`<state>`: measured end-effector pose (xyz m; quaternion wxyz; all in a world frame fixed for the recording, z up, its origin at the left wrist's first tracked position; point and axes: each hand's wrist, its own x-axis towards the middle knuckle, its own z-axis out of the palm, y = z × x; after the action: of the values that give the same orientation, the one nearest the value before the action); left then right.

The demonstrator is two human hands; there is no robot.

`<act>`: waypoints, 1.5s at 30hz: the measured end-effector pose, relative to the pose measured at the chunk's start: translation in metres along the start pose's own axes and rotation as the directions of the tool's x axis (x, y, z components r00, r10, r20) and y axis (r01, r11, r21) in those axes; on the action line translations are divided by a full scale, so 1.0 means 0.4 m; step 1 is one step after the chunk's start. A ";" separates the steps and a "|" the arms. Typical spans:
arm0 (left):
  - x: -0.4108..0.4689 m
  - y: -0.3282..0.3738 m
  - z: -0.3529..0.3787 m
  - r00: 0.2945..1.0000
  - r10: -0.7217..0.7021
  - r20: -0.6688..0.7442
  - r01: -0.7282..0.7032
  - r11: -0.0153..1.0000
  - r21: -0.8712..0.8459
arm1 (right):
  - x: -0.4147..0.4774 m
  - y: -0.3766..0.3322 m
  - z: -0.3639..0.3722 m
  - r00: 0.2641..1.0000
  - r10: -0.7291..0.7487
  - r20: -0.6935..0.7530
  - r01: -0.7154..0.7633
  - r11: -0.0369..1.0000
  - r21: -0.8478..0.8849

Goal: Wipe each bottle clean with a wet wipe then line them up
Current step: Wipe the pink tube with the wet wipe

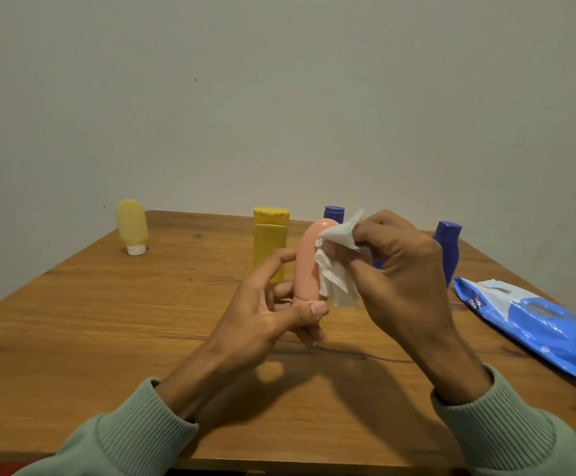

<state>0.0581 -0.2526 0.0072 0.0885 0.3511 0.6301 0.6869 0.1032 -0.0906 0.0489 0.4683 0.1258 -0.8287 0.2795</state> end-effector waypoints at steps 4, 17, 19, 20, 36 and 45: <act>0.001 0.004 -0.003 0.999 -0.002 -0.047 0.000 0.999 -0.051 | -0.004 -0.005 0.006 0.994 0.010 0.107 -0.013 0.999 0.035; 0.004 0.010 -0.009 0.997 0.044 -0.063 -0.046 0.999 -0.028 | -0.009 -0.010 0.012 0.997 -0.006 0.074 0.002 0.998 0.055; 0.004 0.011 -0.008 0.996 0.049 -0.078 -0.053 0.997 -0.051 | -0.011 -0.010 0.012 0.994 -0.027 0.103 0.018 0.997 0.079; 0.004 0.011 -0.007 0.997 0.044 -0.069 -0.048 0.997 -0.058 | -0.009 -0.010 0.009 0.995 -0.035 0.097 0.027 0.996 0.084; -0.009 -0.021 0.018 1.000 0.017 0.025 -0.022 0.976 0.218 | 0.015 0.016 -0.020 0.998 0.034 -0.046 -0.033 0.999 0.030; -0.007 -0.002 0.010 0.994 0.102 -0.034 -0.091 0.963 0.252 | -0.018 -0.018 0.014 0.995 -0.067 0.071 0.066 0.998 0.020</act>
<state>0.0622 -0.2509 0.0053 -0.0047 0.3736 0.6957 0.6135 0.1065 -0.1002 0.0430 0.4464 0.1671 -0.8377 0.2664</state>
